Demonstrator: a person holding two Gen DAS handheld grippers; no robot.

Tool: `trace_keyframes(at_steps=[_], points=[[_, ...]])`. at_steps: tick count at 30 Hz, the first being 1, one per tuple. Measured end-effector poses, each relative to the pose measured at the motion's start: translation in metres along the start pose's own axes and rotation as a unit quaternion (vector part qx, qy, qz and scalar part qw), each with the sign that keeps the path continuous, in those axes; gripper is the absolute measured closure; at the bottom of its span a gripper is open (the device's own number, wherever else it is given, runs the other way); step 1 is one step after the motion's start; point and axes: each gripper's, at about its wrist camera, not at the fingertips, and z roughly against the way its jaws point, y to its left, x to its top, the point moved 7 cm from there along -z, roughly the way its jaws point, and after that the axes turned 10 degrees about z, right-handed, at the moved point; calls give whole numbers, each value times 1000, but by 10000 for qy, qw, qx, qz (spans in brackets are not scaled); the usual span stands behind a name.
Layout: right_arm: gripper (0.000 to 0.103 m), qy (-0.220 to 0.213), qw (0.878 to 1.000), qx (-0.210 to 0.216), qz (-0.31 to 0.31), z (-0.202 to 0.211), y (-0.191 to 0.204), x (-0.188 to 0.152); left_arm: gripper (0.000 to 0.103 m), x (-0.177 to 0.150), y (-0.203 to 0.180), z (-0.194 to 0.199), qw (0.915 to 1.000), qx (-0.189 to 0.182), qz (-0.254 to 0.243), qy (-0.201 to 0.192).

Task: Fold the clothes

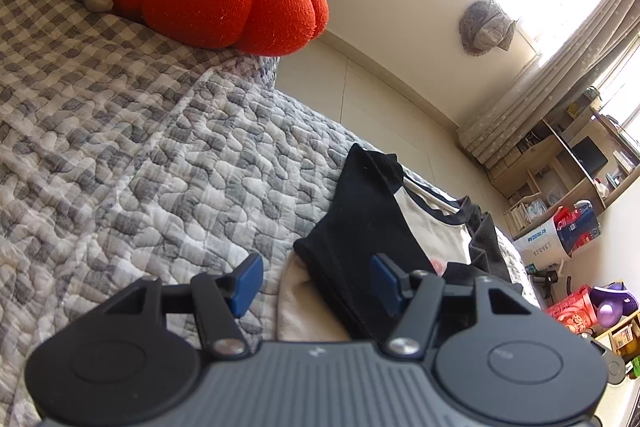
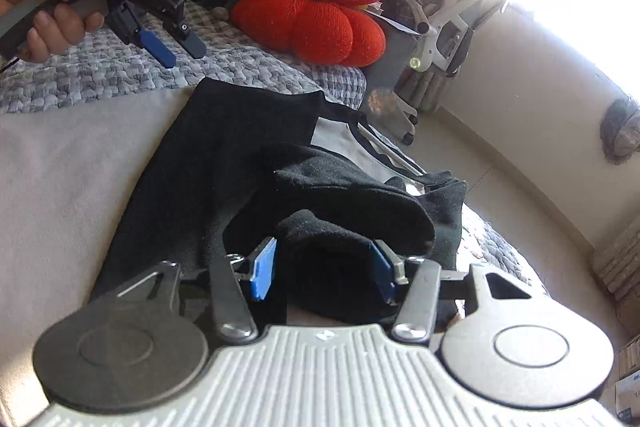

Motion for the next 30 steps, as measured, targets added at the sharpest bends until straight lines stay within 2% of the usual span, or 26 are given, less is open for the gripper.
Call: trace_keyframes(at_steps=[1, 2, 3, 5, 8, 9, 10, 12, 14, 16, 18, 19, 22, 24, 25, 26, 27, 30], points=[[40, -237, 9992, 113, -303, 5, -5, 7, 42, -1, -1, 0, 10000, -17, -14, 16], [28, -456, 9969, 252, -589, 9, -9, 13, 42, -2, -3, 0, 10000, -28, -46, 22], [23, -635, 9940, 383, -801, 12, -12, 18, 42, -2, -4, 0, 10000, -38, -78, 29], [21, -855, 9906, 432, -975, 12, -14, 28, 42, -4, -6, -1, 9999, -26, -134, 26], [21, -580, 9948, 266, -799, -7, -2, 41, 42, -5, -8, -3, 9998, -15, -189, 43], [21, -403, 9923, 362, -1110, -18, 0, 44, 42, -6, -9, -4, 9998, -12, -204, 53], [22, -234, 9874, 473, -1492, -28, -1, 46, 42, -7, -9, -4, 9997, -1, -223, 57], [24, 48, 9576, 775, -2773, -43, -13, 43, 42, -8, -9, -3, 9997, 10, -249, 66], [29, 232, 9235, 808, -3743, -55, -27, 36, 42, -6, -8, -2, 9997, 9, -224, 45], [34, 303, 9121, 666, -4033, -59, -33, 32, 42, -5, -7, -2, 9998, 4, -205, 27], [65, 380, 9012, 474, -4292, -63, -39, 28, 42, -5, -7, -2, 9998, 8, -212, 34], [92, 349, 8988, 397, -4351, -63, -40, 28, 42, -5, -7, -2, 9997, 6, -223, 45], [93, -205, 8952, 549, -4419, -44, -39, 41, 42, -5, -7, -1, 9998, -29, -211, 56], [92, -767, 8804, 1097, -4550, -24, -32, 58, 42, -2, -7, 2, 9998, -82, -151, 24], [93, -1026, 8689, 1474, -4612, -11, -25, 67, 41, 0, -5, 4, 9999, -112, -91, 9], [93, -1141, 8607, 1772, -4635, -2, -15, 75, 41, 2, -4, 5, 9999, -147, -14, 4], [93, -1223, 8529, 2052, -4642, 7, -4, 83, 41, 4, -1, 5, 9998, -164, 65, 10], [93, -869, 8503, 2567, -4512, 11, 37, 90, 41, 6, 6, 4, 9997, -95, 207, 44]])
